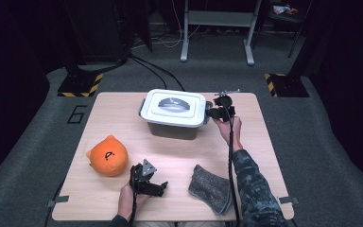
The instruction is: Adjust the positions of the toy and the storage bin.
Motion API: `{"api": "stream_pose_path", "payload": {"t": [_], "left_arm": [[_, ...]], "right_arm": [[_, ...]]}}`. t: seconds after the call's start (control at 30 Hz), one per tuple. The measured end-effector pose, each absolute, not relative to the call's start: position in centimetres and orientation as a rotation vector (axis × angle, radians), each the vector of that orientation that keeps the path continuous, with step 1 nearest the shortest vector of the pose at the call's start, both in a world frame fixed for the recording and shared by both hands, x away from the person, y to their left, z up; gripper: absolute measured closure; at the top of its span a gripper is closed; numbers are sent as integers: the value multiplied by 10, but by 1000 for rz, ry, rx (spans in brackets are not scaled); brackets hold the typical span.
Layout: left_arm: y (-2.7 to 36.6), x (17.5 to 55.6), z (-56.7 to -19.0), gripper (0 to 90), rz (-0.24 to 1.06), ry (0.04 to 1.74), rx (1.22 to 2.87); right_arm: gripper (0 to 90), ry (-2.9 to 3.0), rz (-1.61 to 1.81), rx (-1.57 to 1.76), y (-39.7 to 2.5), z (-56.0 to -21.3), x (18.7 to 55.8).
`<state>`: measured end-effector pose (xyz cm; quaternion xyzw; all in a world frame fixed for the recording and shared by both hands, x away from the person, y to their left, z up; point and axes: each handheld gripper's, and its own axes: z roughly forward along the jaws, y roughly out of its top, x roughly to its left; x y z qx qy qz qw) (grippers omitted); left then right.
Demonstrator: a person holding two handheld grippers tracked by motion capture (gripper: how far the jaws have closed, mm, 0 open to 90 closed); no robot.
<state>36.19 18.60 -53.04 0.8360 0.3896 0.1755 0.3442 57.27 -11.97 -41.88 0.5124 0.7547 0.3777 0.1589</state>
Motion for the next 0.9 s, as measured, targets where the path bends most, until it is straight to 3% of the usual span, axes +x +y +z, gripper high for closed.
{"api": "stream_pose_path", "payload": {"t": [0.9], "left_arm": [[186, 362, -531, 14, 450, 1013, 2166]], "right_arm": [[729, 2114, 1020, 1536, -131, -415, 544]]}}
